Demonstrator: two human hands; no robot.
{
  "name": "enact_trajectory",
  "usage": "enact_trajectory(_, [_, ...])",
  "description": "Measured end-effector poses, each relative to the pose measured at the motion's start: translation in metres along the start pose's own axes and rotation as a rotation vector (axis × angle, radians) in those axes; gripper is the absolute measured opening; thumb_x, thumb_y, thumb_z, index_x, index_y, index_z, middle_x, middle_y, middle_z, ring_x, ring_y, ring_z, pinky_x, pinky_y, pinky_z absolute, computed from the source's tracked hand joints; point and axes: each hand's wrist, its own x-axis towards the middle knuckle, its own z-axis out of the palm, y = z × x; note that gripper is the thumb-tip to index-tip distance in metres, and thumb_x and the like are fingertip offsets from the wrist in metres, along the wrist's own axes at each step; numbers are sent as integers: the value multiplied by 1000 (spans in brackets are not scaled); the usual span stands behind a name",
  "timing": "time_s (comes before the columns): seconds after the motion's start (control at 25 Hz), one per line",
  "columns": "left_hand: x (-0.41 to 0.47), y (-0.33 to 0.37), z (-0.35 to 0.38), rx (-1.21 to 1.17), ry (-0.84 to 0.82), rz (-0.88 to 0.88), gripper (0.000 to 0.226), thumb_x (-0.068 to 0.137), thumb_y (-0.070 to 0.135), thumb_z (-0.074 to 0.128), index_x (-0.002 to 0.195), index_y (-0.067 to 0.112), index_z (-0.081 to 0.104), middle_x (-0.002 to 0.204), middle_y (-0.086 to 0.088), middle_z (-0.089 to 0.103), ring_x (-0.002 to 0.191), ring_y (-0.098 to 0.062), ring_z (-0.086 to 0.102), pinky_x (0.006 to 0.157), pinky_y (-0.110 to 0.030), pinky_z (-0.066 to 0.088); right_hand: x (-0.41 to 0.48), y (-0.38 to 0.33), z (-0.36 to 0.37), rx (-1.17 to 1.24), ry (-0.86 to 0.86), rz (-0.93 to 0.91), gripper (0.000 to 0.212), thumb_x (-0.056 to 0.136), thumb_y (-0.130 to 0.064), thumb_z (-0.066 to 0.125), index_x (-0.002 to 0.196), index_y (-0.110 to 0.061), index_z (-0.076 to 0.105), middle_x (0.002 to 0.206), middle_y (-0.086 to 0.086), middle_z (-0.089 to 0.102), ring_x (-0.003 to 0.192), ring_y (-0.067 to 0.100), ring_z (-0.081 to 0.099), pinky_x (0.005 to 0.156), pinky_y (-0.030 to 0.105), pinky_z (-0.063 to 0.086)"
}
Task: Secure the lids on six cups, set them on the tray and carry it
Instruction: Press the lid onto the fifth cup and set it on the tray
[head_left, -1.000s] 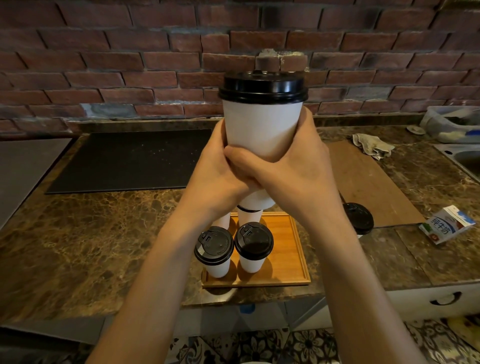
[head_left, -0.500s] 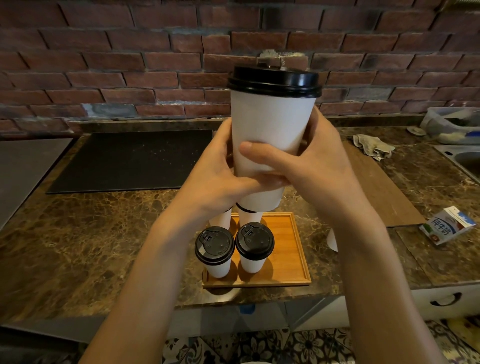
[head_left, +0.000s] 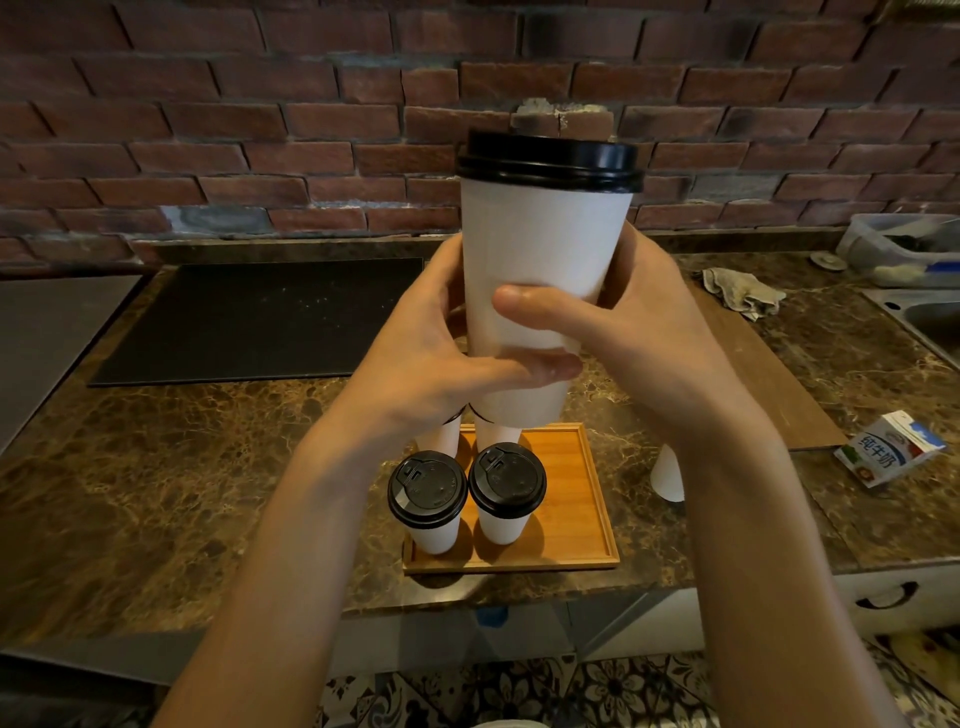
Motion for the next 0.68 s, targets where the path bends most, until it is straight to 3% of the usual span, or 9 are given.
enact_trajectory(0.16, [0, -3, 2, -5, 37, -3, 90, 54, 30, 85, 132, 29, 41, 125, 8, 58, 117, -12, 57, 87, -30, 54, 0, -2, 3, -90, 35, 13, 70, 71, -36, 84, 131, -26, 48, 114, -11, 61, 101, 2, 62, 80, 22, 57])
enact_trajectory(0.4, [1, -7, 7, -15, 129, 13, 90, 61, 8, 85, 134, 27, 37, 125, 11, 55, 115, -2, 55, 81, -14, 51, -1, -4, 15, -200, 146, 10, 76, 69, -43, 82, 133, -25, 46, 114, -14, 58, 103, 0, 58, 81, 23, 56])
enact_trajectory(0.56, [0, -11, 6, 12, 144, 5, 89, 62, 7, 84, 133, 30, 36, 126, 11, 54, 117, -6, 55, 86, -17, 52, -4, -2, 18, -271, 167, 3, 79, 67, -48, 80, 134, -24, 47, 119, -12, 58, 107, 3, 56, 87, 33, 55])
enact_trajectory(0.68, [-1, -12, 4, 27, 119, 24, 89, 64, 6, 84, 135, 27, 35, 127, 10, 54, 119, -6, 54, 88, -19, 52, -4, -2, 16, -259, 175, -21, 79, 66, -46, 83, 133, -25, 47, 117, -15, 58, 107, -2, 55, 85, 23, 54])
